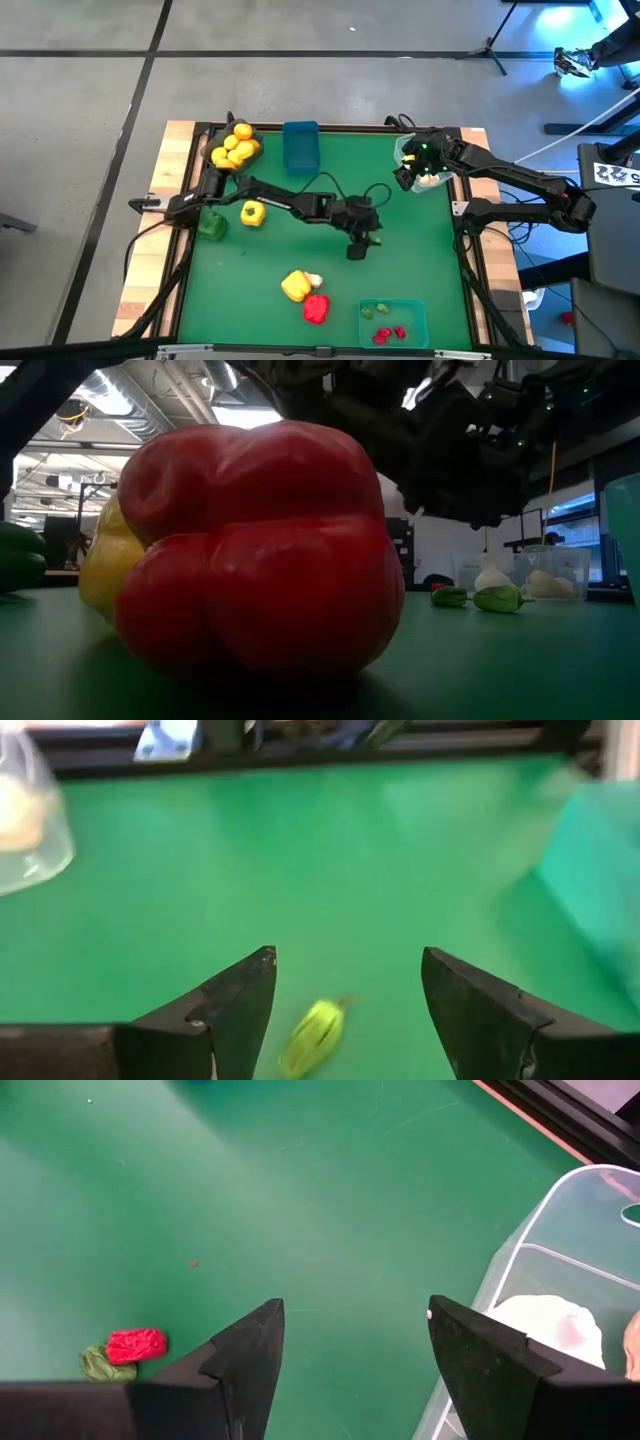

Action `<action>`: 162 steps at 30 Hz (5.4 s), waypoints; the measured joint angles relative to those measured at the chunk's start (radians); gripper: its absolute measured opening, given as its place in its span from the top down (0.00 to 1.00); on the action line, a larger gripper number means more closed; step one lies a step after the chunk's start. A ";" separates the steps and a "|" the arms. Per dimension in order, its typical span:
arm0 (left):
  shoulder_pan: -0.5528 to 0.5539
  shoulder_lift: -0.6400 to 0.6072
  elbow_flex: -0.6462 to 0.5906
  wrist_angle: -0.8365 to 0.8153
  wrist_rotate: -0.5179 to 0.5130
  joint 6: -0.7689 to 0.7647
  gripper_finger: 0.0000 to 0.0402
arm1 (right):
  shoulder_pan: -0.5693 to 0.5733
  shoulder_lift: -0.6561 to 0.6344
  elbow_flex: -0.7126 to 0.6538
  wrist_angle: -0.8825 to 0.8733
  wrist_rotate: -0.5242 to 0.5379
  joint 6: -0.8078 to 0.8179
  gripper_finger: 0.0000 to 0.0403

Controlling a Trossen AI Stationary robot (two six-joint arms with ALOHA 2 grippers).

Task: Sort produce into baskets
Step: Put the bottom green pepper into the light blue bin, then put the green pepper into the light blue bin

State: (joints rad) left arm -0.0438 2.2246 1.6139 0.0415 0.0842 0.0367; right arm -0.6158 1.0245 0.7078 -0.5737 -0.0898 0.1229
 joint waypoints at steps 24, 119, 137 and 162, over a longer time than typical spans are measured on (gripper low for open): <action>0.037 0.146 -0.065 0.180 0.073 0.043 0.40 | 0.000 0.000 0.000 0.000 0.011 0.002 0.40; 0.004 0.006 0.108 -0.105 -0.167 -0.140 0.52 | 0.000 0.000 0.000 -0.005 -0.008 0.004 0.40; 0.148 0.082 0.034 -0.024 0.077 0.127 0.52 | 0.000 0.000 0.000 -0.001 0.038 0.002 0.40; 0.136 0.128 0.044 -0.031 -0.047 0.073 0.52 | 0.000 0.000 0.000 -0.001 0.038 -0.026 0.40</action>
State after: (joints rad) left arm 0.0917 2.3525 1.6581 0.0101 0.0372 0.1093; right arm -0.6156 1.0245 0.7078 -0.5745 -0.0521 0.0973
